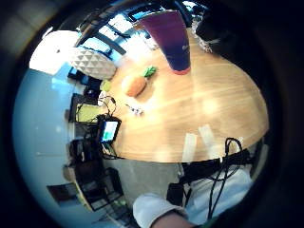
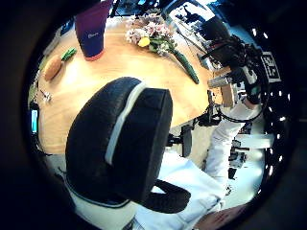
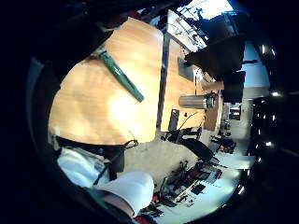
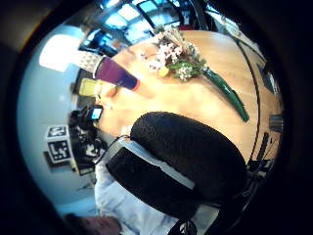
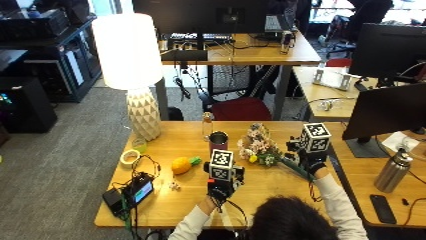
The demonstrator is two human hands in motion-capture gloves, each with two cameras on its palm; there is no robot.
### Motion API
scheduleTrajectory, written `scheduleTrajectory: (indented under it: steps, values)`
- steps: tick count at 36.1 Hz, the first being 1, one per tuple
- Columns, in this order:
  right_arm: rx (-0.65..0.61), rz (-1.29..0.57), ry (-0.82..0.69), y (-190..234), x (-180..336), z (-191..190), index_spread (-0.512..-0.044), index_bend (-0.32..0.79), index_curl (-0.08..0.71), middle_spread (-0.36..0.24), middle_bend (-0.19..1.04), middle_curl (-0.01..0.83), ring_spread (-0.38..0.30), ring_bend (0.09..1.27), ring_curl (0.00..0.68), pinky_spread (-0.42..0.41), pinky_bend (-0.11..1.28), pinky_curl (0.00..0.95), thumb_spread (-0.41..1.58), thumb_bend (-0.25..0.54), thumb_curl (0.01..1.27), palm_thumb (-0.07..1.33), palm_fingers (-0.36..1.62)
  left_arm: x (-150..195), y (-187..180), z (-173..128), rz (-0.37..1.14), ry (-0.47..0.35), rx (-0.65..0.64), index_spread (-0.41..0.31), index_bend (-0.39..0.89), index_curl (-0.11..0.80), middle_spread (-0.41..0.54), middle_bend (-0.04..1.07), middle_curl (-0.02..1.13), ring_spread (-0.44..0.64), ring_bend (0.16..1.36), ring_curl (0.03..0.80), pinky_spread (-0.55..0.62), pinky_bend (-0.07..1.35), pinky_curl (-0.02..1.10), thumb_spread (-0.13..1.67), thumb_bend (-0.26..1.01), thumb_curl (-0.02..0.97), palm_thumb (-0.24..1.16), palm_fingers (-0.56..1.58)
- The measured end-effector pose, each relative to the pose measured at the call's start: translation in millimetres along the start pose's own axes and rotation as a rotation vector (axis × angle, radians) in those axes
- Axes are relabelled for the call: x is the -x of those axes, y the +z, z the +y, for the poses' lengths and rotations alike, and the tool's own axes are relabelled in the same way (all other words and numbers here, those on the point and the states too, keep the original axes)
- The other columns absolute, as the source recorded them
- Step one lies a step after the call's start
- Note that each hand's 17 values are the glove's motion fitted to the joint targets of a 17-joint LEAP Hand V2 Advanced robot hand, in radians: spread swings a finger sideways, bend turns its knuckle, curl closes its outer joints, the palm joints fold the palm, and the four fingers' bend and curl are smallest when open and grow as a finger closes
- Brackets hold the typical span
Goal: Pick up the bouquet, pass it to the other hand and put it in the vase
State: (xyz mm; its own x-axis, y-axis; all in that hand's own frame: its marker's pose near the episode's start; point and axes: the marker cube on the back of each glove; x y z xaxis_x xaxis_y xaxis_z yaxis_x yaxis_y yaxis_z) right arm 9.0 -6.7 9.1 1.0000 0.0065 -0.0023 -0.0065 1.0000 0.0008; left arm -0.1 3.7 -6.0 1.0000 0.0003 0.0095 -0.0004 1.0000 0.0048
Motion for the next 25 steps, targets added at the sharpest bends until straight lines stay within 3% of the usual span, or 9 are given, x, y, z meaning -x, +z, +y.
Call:
scheduleTrajectory:
  steps: [4, 9, 16, 25]
  values:
    - [0.008, 0.001, 0.011, 6, -8, -3, -0.25, 0.06, 0.038, -0.03, 0.27, 0.113, 0.05, 0.42, 0.135, 0.184, 0.53, 0.175, 0.6, 0.062, 0.04, 0.13, 0.45, -1, -6, 3, 0.0, 0.008, -0.006, -0.017, 0.11, 0.055, 0.085, 0.16, 0.08, 0.12, 0.53, 0.156, 0.14, 0.46, 0.15, 0.62, 0.03, 0.028, 0.07, 0.38]
    - [0.017, 0.005, 0.027, -2, -6, 7, -0.312, 0.07, 0.064, -0.037, 0.3, 0.171, 0.065, 0.45, 0.186, 0.232, 0.57, 0.233, 0.82, 0.048, 0.06, 0.14, 0.42, -2, 1, -2, 0.008, 0.02, -0.005, -0.022, 0.12, 0.093, 0.108, 0.17, 0.12, 0.16, 0.58, 0.207, 0.18, 0.49, 0.21, 0.85, 0.02, 0.055, 0.07, 0.34]
    - [0.019, 0.006, 0.02, 7, -11, 0, -0.351, 0.09, 0.083, -0.042, 0.32, 0.225, 0.074, 0.48, 0.221, 0.262, 0.59, 0.268, 0.99, 0.022, 0.09, 0.14, 0.39, -6, 5, -6, 0.023, 0.053, 0.014, -0.024, 0.13, 0.135, 0.123, 0.17, 0.16, 0.18, 0.61, 0.236, 0.21, 0.51, 0.25, 1.02, -0.01, 0.09, 0.07, 0.31]
    - [0.049, 0.022, 0.022, 8, -9, 12, -0.367, 0.1, 0.106, -0.045, 0.33, 0.272, 0.073, 0.49, 0.251, 0.277, 0.59, 0.292, 1.09, -0.01, 0.13, 0.15, 0.38, -15, 7, -9, 0.041, 0.059, 0.023, -0.026, 0.13, 0.175, 0.13, 0.18, 0.2, 0.19, 0.63, 0.256, 0.22, 0.52, 0.28, 1.11, -0.01, 0.126, 0.06, 0.28]
